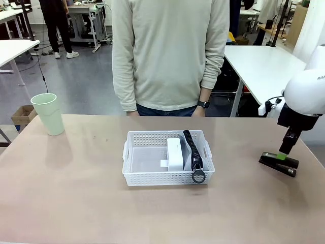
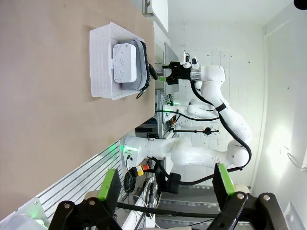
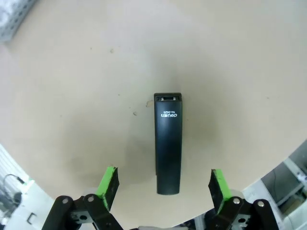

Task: Efficiently arrange items inside the basket to fit them all.
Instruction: Pick up the Stapler and place it inside the Organizing basket.

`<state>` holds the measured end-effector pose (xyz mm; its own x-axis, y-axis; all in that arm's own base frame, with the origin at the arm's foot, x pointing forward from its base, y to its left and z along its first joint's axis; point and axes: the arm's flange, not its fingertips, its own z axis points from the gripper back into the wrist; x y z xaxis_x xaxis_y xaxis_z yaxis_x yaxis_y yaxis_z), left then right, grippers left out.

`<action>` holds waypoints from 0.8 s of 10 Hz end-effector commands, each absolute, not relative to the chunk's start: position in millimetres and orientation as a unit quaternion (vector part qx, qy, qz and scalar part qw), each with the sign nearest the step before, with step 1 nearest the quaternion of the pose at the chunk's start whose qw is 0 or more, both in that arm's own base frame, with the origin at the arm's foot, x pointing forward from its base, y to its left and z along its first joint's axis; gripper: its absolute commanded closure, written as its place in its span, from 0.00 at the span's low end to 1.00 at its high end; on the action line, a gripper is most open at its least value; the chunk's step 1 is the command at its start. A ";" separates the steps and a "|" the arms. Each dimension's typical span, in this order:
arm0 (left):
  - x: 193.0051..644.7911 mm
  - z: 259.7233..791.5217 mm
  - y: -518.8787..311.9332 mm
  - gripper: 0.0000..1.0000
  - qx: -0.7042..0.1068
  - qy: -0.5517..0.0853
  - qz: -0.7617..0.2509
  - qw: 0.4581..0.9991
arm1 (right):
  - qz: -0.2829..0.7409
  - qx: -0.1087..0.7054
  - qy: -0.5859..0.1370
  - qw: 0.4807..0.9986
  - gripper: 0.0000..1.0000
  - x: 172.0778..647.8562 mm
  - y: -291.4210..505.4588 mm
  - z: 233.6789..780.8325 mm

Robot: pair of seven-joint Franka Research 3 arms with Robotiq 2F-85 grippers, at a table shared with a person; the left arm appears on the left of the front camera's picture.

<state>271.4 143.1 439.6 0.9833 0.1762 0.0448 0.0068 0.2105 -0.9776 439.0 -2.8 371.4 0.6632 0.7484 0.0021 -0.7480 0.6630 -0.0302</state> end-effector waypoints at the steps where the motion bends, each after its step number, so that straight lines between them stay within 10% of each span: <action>1: 268.5 442.6 143.3 0.00 -0.629 -0.069 0.053 0.772 | 0.415 0.014 -0.019 0.910 0.00 441.9 -13.4 357.3; 8: 268.5 442.6 143.3 0.00 -0.629 -0.069 0.053 0.772 | 0.423 0.029 -0.003 0.905 0.00 458.8 -9.5 295.0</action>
<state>271.4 143.1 439.5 0.9833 0.1763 0.0446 0.0067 0.2102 -0.9776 453.5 -7.4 293.9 0.6662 0.7458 -0.0045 -0.7445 0.6653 0.0558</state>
